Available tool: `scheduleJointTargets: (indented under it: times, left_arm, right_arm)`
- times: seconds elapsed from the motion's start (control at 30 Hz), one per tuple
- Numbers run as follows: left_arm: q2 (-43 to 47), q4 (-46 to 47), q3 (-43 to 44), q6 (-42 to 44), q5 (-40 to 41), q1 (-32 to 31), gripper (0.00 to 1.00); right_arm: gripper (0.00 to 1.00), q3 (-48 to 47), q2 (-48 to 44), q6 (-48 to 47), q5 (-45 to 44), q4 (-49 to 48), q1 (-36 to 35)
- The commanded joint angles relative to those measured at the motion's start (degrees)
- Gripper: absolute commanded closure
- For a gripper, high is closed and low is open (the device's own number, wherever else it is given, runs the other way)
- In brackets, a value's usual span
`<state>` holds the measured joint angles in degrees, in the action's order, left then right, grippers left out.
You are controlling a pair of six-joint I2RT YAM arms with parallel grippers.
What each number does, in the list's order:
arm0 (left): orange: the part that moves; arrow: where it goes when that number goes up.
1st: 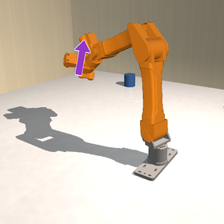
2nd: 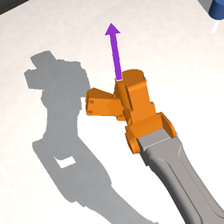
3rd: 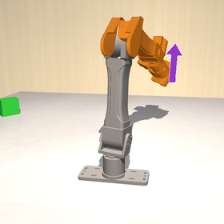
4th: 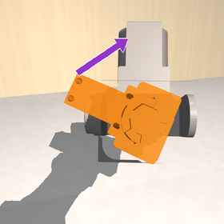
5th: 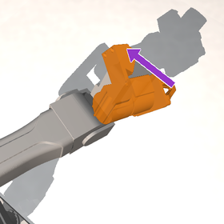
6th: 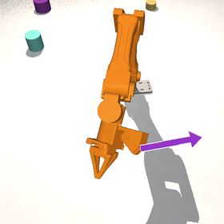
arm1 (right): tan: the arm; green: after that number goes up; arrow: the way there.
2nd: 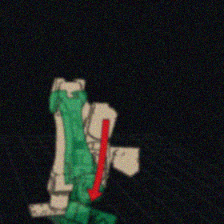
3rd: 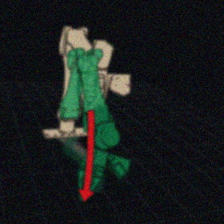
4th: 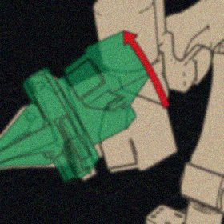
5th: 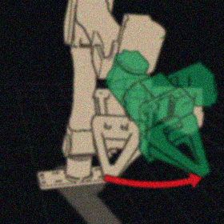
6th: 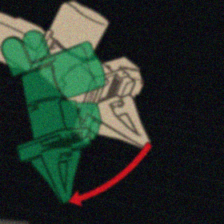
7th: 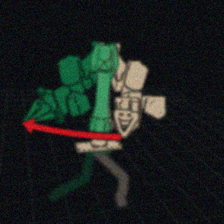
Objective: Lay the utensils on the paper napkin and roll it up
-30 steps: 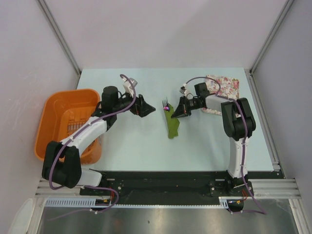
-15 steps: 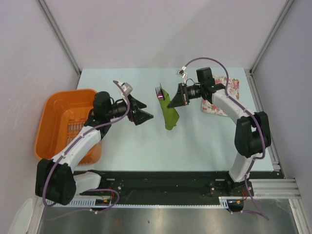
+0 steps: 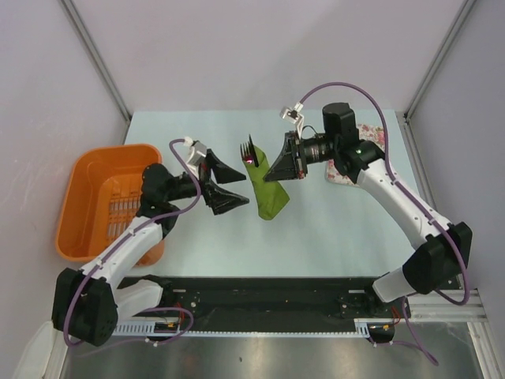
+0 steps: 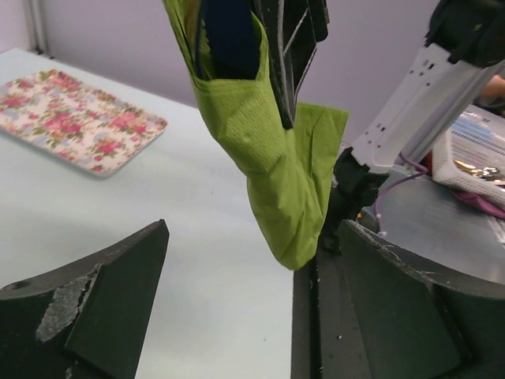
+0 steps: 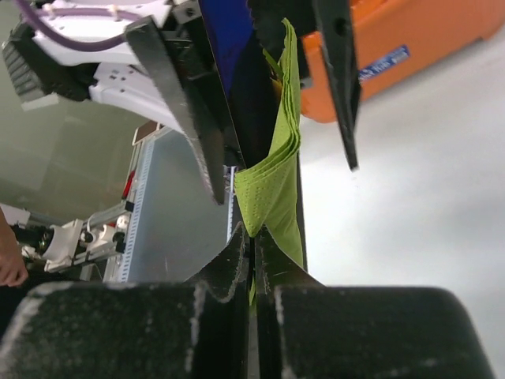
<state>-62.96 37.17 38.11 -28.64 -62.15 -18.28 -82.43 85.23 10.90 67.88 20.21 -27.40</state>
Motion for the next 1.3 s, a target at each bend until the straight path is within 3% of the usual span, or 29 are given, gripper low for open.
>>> scheduleJointTargets:
  times: [0.0, 0.37, 0.83, 1.17, 1.27]
  left_arm:
    - [2.4, 7.9, 0.5, -5.3, -1.0, -2.5, 0.08]
    - [5.7, 7.9, 2.5, -7.7, 0.9, -6.8, 0.26]
    - [5.7, 7.6, 3.9, -9.3, 1.6, -9.5, 0.55]
    - [4.2, 8.5, 4.2, -10.1, -0.2, -9.6, 1.0]
    - [4.0, 9.1, 4.2, -10.7, -1.1, -9.6, 1.0]
  right_arm:
    - [1.0, -3.1, -4.3, -1.4, -0.5, -0.9, -2.7]
    - [1.0, -4.0, -8.0, -8.0, -4.8, 3.3, -9.4]
    - [1.0, -4.1, -8.5, -9.8, -5.9, 3.9, -10.7]
    - [1.0, -3.3, -9.7, -10.7, -5.6, 5.2, -10.2]
    - [0.99, -2.5, -10.3, -9.8, -5.1, 4.0, -9.1]
